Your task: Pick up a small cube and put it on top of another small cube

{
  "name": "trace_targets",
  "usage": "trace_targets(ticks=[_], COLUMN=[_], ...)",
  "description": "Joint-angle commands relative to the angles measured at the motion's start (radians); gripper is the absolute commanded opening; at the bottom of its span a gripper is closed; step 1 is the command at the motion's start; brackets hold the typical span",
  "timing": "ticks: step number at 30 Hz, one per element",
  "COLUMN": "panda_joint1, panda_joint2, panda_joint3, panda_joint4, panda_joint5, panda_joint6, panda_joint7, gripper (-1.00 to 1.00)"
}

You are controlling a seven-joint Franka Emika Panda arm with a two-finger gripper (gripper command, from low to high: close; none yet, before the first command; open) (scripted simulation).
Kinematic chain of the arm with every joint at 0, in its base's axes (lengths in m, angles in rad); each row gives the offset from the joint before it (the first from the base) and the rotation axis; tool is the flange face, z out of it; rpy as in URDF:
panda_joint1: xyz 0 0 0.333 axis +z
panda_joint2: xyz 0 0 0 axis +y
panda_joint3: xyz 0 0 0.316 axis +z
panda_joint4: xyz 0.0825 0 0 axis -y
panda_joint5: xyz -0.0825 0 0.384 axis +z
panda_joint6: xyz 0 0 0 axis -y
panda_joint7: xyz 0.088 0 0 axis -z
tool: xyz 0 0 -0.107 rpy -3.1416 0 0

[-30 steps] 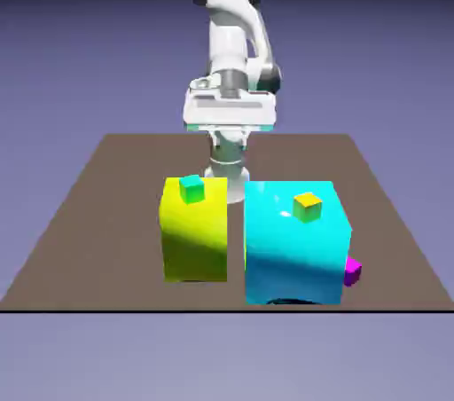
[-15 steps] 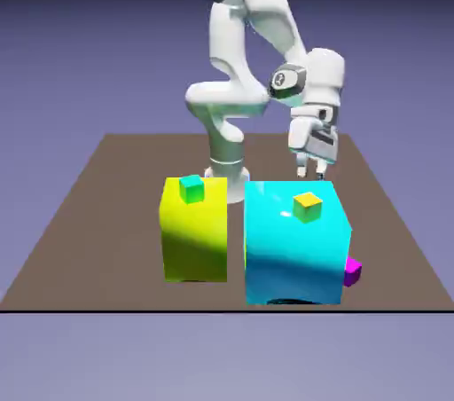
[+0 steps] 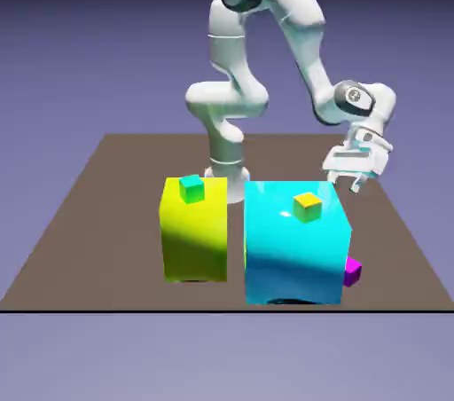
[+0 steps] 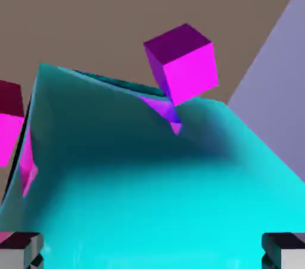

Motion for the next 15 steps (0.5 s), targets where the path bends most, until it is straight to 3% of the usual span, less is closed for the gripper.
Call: trace_targets(ticks=[1, 9, 15], panda_joint1=[-0.019, -0.145, -0.235], panda_joint2=[0.036, 0.322, 0.461], panda_joint3=[0.033, 0.204, 0.196], panda_joint4=[-0.006, -0.108, -0.209], panda_joint5=[-0.039, -0.35, -0.611], panda_joint6=[-0.043, -0.328, -0.393], panda_joint7=[-0.024, -0.182, -0.165], gripper=[0.0, 0.0, 0.0])
